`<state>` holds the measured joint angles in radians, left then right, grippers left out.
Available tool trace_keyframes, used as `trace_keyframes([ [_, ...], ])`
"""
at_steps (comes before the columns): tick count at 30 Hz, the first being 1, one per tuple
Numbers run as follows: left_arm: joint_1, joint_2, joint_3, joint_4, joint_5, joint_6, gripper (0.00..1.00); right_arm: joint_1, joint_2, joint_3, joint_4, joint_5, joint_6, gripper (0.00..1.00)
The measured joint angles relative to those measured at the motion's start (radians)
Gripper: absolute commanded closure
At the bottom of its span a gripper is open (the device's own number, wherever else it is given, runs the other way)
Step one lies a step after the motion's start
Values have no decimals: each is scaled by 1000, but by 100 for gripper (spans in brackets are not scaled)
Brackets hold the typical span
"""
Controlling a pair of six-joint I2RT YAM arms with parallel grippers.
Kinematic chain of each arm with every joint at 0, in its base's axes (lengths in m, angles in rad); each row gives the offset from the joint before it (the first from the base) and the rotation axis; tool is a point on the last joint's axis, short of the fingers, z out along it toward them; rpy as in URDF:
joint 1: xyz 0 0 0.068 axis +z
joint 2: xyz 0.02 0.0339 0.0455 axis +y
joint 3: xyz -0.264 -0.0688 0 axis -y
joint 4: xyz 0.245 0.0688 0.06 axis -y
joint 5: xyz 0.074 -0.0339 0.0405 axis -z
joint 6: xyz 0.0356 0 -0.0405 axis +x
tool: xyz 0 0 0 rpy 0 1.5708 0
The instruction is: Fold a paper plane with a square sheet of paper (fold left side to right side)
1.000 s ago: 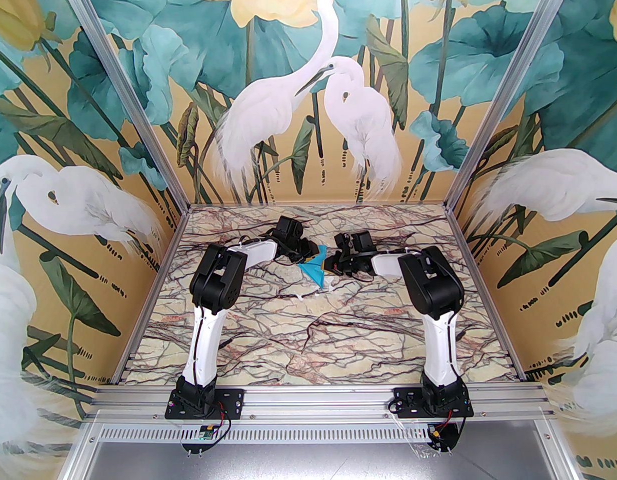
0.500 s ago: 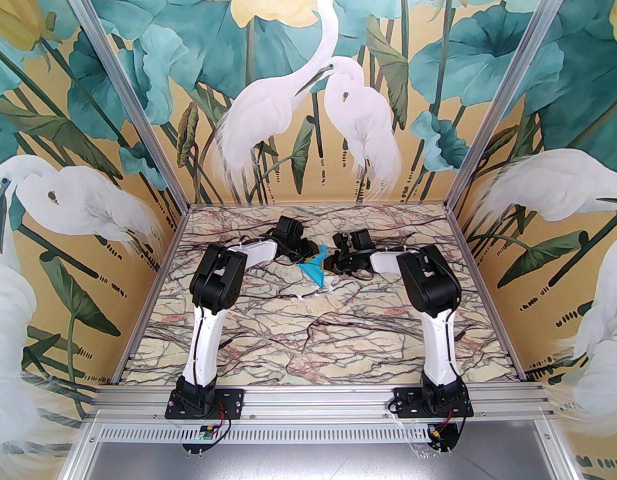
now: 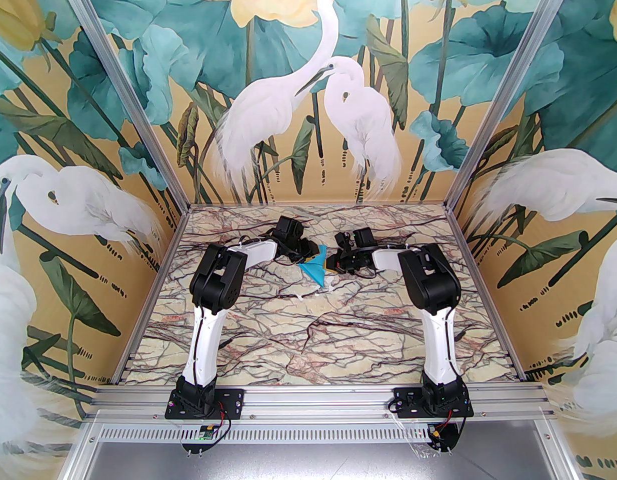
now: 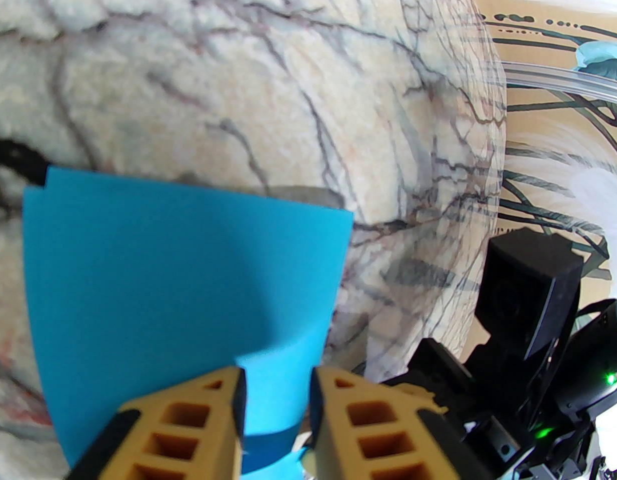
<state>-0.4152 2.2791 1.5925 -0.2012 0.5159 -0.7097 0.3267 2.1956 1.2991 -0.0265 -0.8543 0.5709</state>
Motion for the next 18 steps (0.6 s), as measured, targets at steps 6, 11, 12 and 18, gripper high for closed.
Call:
trace_keyframes([
  [6, 0, 0, 0, 3, 3, 1, 70, 0, 13, 18, -17, -8, -9, 99],
  [11, 0, 0, 0, 3, 8, 5, 68, 0, 26, 43, -43, -11, -26, 99],
  [12, 0, 0, 0, 3, 8, 6, 68, 0, 28, 47, -47, -11, -27, 100],
  [18, 6, -21, 0, -6, 13, 18, 60, 0, 31, 64, -80, -8, -52, 99],
])
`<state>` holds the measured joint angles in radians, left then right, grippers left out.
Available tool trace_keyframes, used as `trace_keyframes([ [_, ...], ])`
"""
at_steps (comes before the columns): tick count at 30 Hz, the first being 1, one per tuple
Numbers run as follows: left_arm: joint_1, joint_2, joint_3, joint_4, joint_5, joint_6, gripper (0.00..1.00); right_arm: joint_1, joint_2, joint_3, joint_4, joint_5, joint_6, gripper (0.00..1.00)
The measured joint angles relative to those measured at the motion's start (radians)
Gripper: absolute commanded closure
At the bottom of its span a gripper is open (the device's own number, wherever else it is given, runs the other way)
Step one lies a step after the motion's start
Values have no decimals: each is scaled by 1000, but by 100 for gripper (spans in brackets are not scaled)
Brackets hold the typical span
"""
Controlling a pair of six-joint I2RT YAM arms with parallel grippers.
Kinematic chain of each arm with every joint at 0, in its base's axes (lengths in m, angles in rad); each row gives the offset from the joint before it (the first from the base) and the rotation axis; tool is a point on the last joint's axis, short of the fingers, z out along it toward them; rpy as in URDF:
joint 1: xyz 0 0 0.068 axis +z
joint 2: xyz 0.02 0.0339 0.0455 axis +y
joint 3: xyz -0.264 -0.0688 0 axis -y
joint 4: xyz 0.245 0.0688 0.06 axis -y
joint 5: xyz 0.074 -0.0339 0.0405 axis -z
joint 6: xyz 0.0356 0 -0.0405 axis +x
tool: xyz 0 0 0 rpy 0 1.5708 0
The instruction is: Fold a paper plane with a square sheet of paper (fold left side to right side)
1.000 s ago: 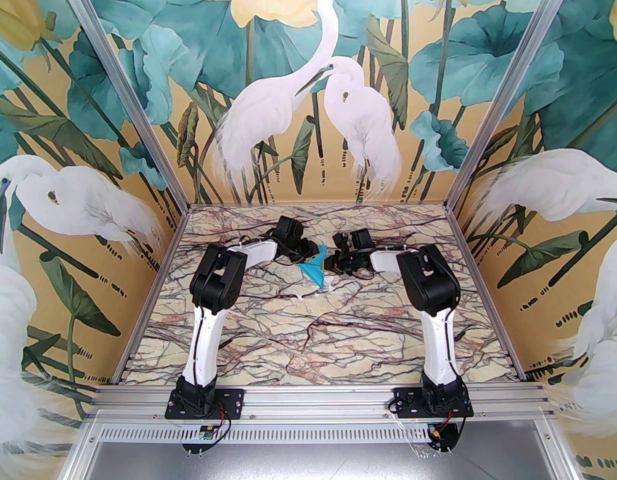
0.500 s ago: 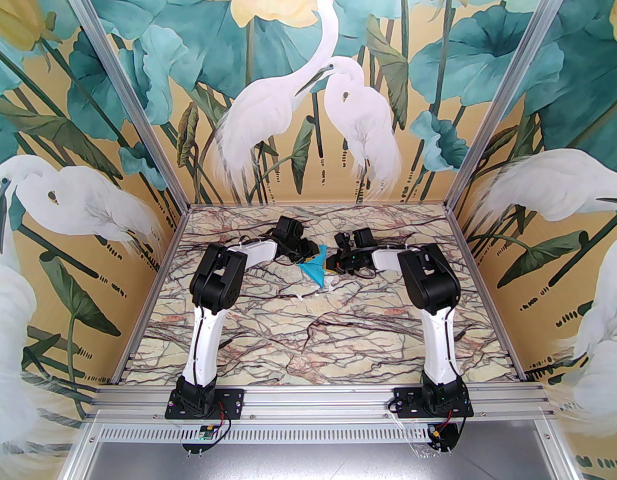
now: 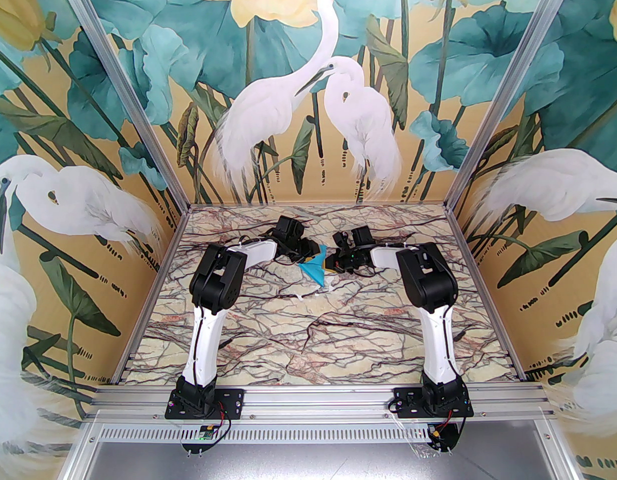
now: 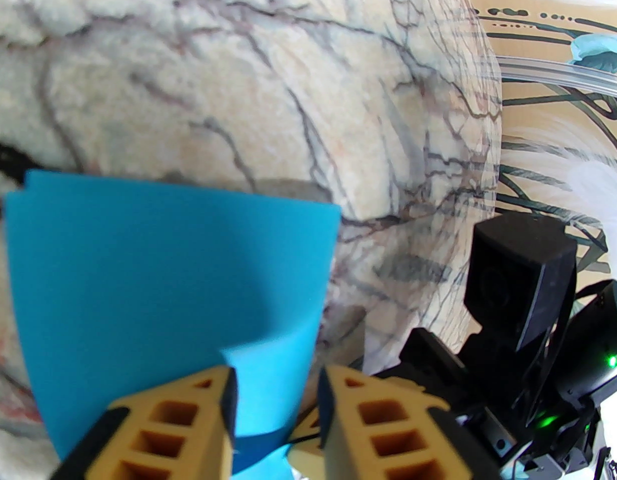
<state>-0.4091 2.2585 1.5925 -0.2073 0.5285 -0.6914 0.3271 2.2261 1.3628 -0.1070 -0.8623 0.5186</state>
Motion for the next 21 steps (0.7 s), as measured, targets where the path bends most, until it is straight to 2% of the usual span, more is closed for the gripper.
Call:
trace_keyframes([
  [4, 6, -85, -35, 1, -2, -2, 62, 0, 0, 2, -7, 1, -5, 99],
  [11, -2, -307, -249, 93, 3, -59, 71, 1, 1, 3, -10, 0, -15, 99],
  [21, -102, -332, -420, 174, 25, -110, 75, 3, 2, 5, -13, 1, -16, 99],
])
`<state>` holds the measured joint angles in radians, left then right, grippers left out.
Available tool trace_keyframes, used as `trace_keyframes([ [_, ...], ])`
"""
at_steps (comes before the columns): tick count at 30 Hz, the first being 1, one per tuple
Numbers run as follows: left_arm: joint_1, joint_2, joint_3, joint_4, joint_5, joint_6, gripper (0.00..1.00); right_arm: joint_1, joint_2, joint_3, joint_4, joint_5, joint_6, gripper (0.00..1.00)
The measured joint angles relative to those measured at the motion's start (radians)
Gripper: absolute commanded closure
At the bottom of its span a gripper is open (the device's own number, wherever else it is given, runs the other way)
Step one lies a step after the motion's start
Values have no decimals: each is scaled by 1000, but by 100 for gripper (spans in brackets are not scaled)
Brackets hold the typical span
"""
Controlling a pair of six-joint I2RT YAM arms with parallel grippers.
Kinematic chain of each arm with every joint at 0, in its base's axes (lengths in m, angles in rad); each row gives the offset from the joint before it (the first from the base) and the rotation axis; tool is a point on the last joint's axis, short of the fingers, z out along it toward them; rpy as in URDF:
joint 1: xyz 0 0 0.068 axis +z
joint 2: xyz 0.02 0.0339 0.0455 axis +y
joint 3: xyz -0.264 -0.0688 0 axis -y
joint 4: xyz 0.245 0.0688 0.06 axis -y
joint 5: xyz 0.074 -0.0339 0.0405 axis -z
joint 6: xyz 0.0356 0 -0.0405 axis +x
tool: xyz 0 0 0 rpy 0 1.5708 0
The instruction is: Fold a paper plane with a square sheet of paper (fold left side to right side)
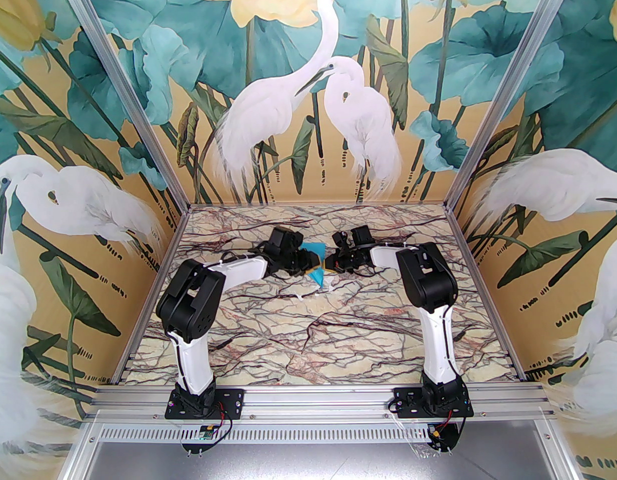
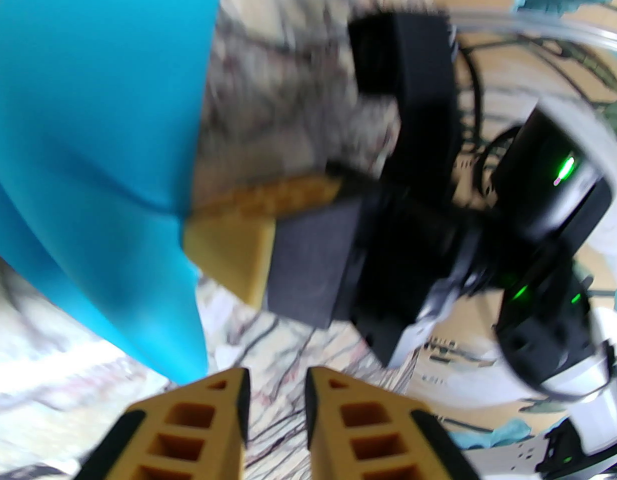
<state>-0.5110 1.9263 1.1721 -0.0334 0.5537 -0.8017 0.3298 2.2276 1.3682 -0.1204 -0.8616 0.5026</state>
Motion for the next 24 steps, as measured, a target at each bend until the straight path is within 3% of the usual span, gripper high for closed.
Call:
trace_keyframes([
  [10, 43, 16, 13, 13, -1, 20, 74, 1, 0, -11, 38, -15, 32, 89],
  [14, 66, 61, 64, 18, -1, 35, 74, -3, -2, -50, 130, -38, 104, 87],
  [24, 57, 66, 12, 30, -1, 23, 74, -6, -19, -172, 405, -37, 314, 85],
])
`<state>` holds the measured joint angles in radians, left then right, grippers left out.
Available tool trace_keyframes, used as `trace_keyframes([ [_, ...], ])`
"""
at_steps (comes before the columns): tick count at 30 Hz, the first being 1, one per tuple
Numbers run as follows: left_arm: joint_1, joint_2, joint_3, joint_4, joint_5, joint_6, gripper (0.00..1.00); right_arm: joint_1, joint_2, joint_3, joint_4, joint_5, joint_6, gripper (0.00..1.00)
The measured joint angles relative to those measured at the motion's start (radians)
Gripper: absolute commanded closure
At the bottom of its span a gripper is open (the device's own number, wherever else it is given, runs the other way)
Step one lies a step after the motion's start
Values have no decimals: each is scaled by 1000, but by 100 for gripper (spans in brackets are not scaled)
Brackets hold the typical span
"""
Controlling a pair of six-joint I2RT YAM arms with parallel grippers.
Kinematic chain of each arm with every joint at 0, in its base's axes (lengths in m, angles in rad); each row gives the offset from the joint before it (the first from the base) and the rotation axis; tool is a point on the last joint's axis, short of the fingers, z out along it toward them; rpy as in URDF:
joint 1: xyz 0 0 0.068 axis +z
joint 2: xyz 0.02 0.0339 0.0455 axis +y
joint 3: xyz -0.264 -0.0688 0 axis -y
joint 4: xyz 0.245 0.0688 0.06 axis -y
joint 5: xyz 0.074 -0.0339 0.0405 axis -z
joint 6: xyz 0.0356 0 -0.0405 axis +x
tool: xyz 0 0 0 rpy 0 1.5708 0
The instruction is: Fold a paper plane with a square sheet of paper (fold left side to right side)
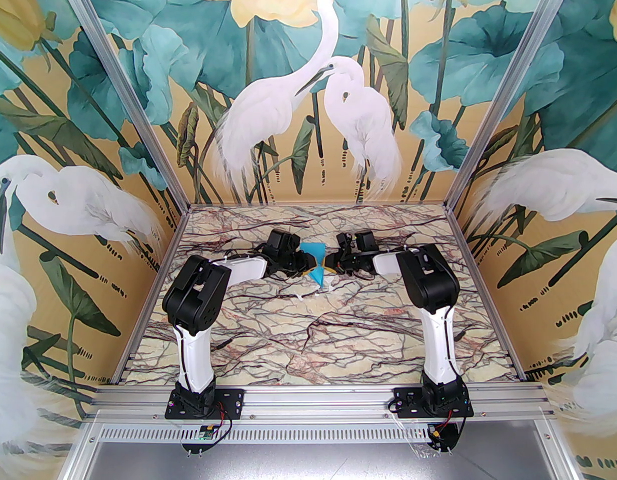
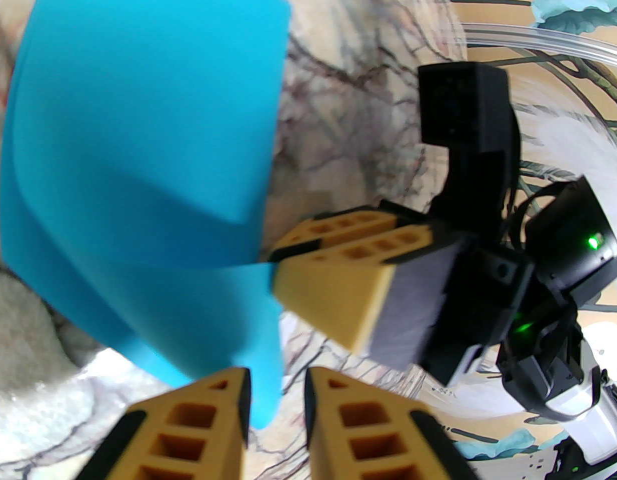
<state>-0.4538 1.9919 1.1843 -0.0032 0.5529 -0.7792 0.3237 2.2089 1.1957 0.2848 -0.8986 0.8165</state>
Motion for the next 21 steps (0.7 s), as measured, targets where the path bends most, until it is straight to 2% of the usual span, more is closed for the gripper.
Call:
trace_keyframes([
  [11, -18, 29, 0, 57, 0, -42, 74, 6, -16, -119, 255, 48, 199, 82],
  [21, -18, 34, -8, 71, 0, -49, 74, 23, -23, -180, 381, 98, 303, 82],
])
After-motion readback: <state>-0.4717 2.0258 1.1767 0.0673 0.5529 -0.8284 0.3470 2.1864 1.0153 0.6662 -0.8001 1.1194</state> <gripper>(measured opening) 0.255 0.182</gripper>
